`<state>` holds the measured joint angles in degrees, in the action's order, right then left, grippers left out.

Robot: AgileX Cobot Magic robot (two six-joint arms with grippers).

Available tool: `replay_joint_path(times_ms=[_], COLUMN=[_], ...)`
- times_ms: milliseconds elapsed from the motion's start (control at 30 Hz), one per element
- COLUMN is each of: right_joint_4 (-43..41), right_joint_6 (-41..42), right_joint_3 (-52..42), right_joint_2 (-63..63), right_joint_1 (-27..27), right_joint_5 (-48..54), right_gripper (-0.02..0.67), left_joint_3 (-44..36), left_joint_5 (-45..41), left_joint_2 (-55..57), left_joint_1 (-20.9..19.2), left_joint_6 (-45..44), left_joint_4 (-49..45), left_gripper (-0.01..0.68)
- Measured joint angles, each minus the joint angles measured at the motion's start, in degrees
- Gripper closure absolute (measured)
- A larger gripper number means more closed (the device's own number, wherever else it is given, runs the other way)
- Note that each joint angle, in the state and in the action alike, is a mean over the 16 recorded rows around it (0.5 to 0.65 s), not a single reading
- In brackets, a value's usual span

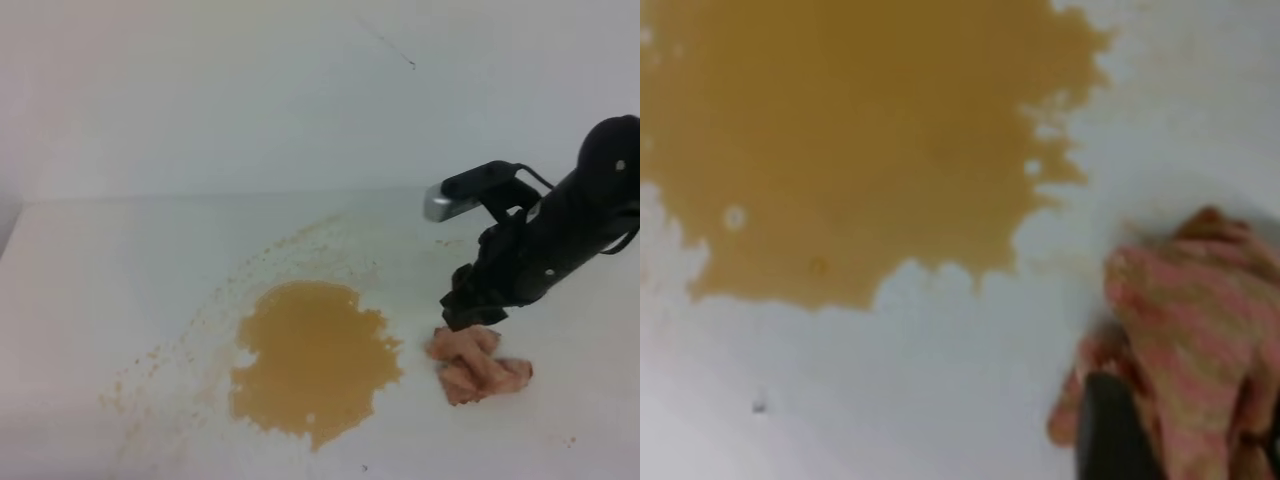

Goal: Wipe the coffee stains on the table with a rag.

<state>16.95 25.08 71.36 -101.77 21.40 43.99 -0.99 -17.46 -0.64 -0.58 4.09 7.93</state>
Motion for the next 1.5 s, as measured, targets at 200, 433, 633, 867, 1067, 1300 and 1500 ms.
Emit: replay_joint_path(times_ms=[200,433,633,867,1067,1300,1500], right_joint_4=[-2.8,-6.7,-5.6,1.2,6.0,7.0,6.1], right_joint_6=[-1.9,-5.2,-4.8,-0.6,2.1,1.4,-0.3], right_joint_3=[3.9,5.7,5.9,7.3,11.4,20.2,28.6], right_joint_2=[-7.2,-13.0,-16.0,-18.5,-21.7,-26.5,-30.4], right_joint_1=[1.8,2.1,2.4,4.2,7.5,13.2,17.7], right_joint_5=[-0.9,-1.3,-1.3,-0.6,1.2,4.7,7.7], right_gripper=[0.240,0.202,0.329,0.507,0.583,0.589,0.590], left_joint_3=[0.1,0.6,0.6,1.0,1.0,0.6,0.6], left_joint_5=[0.0,-0.2,-0.2,-0.3,-0.3,-0.2,-0.2], left_joint_2=[0.1,0.3,0.4,0.6,0.6,0.4,0.4], left_joint_1=[0.0,0.0,0.0,0.0,0.0,0.0,0.0], left_joint_6=[0.0,0.0,0.0,0.0,0.0,0.0,0.0], left_joint_4=[0.0,0.0,0.0,0.0,0.0,0.0,0.0], left_gripper=[0.674,0.675,0.675,0.675,0.675,0.675,0.675])
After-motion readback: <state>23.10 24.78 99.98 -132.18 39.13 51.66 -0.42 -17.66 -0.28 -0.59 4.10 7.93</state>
